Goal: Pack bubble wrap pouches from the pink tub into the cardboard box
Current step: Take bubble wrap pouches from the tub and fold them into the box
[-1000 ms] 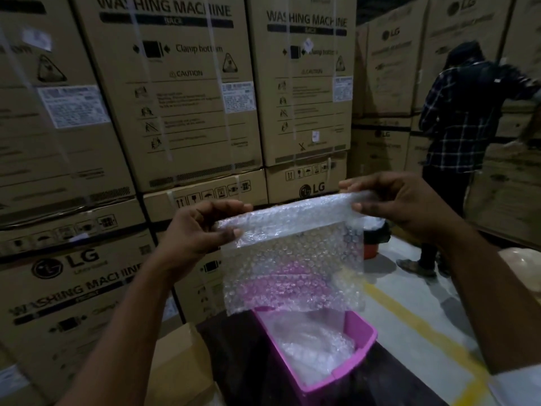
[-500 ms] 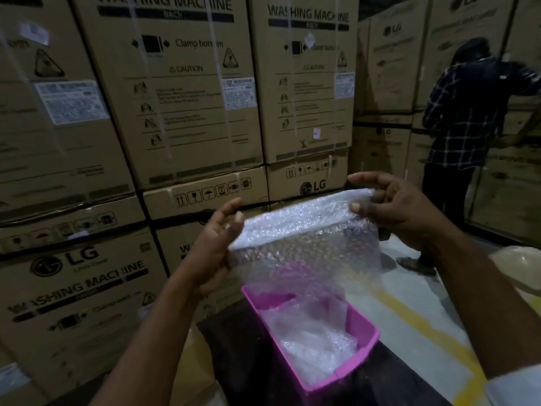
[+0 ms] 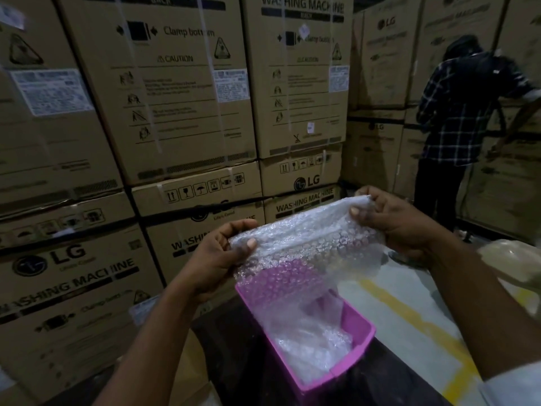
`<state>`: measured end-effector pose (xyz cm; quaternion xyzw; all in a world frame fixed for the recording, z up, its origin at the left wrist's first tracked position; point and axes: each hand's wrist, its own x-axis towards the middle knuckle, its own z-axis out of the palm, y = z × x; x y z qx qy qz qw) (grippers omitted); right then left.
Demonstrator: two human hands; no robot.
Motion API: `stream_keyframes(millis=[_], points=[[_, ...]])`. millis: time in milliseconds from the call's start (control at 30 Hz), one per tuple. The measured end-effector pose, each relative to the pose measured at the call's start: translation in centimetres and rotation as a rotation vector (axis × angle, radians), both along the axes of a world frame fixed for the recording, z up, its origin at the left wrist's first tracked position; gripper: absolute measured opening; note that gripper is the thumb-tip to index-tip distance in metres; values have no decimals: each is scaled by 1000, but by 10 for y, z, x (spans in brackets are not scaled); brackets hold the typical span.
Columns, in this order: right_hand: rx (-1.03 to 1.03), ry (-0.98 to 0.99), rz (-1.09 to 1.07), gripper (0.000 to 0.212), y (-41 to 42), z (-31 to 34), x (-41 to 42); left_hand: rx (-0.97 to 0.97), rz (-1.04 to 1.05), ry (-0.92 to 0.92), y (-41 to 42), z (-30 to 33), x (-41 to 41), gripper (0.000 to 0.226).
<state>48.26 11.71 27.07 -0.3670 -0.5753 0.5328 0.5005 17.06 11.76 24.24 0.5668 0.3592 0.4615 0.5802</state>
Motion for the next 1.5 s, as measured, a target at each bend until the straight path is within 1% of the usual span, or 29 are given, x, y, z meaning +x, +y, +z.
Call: stream_keyframes(millis=[133, 200, 233, 300, 333, 367, 400, 433, 467, 500, 533, 600, 667, 700, 733, 800, 833, 867, 900, 933, 1000, 1033, 1067, 1100, 1133, 1200, 1267, 1333, 1500], points=[[96, -7, 23, 30, 5, 0, 5, 74, -81, 6, 2, -2, -10, 67], [145, -47, 56, 40, 8, 0, 9, 84, -89, 32, 4, -3, -14, 71], [152, -77, 54, 44, 8, 1, 9, 87, -69, 39, 3, -1, -14, 68], [173, -91, 68, 48, 7, 2, 12, 124, 11, 51, 3, 0, -14, 51], [187, -104, 107, 44, 8, 3, 14, 148, 56, 62, 4, 1, -14, 40], [183, -104, 142, 35, 6, 6, 14, 171, 91, 75, 5, 1, -14, 28], [170, -86, 174, 18, 7, 7, 14, 187, 109, 90, 7, 1, -15, 17], [158, -64, 191, 6, 5, 11, 13, 191, 125, 108, 9, 0, -16, 16], [150, -63, 184, 28, 8, 10, 17, 191, 131, 118, 10, 1, -16, 24], [136, -77, 189, 42, 8, 11, 17, 186, 122, 116, 10, 3, -17, 32], [141, -88, 184, 45, 10, 11, 20, 175, 104, 105, 8, 4, -18, 39], [157, -143, 162, 33, 11, 15, 23, 150, 36, 71, 7, 7, -20, 42], [128, -205, 174, 16, 11, 20, 25, 131, -11, 54, 4, 11, -22, 47], [120, -220, 192, 13, 11, 23, 25, 130, -23, 56, 4, 12, -25, 47], [119, -214, 216, 16, 12, 23, 27, 135, -42, 55, 4, 14, -26, 42], [108, -204, 215, 20, 9, 26, 24, 123, -61, 3, 3, 15, -30, 19], [135, -230, 187, 18, 8, 25, 22, 117, -60, -36, 3, 14, -31, 11], [177, -285, 136, 21, 8, 24, 20, 127, -55, -56, 3, 14, -32, 14], [220, -335, 89, 21, 8, 23, 17, 153, -38, -40, 3, 15, -32, 16], [247, -343, 67, 21, 7, 22, 12, 197, 8, 4, 4, 15, -31, 18], [227, -276, 46, 38, 9, 21, 6, 287, 109, 88, 3, 16, -26, 23], [207, -230, 36, 46, 10, 21, 5, 316, 154, 99, 2, 18, -22, 34], [202, -198, 16, 48, 11, 21, 4, 335, 181, 85, 0, 20, -19, 47], [210, -190, -6, 43, 11, 23, 2, 347, 203, 64, -1, 21, -18, 55], [220, -192, -29, 33, 11, 23, 2, 361, 225, 53, -1, 21, -17, 56], [207, -176, -44, 17, 10, 23, 0, 389, 265, 73, 0, 22, -17, 42], [162, -143, -28, 15, 11, 22, -2, 387, 263, 94, 0, 23, -18, 23], [130, -100, 20, 12, 10, 20, -4, 317, 208, 69, 0, 24, -16, 11], [158, -16, 75, 12, 9, 19, -2, 208, 135, 40, -3, 24, -15, 17]])
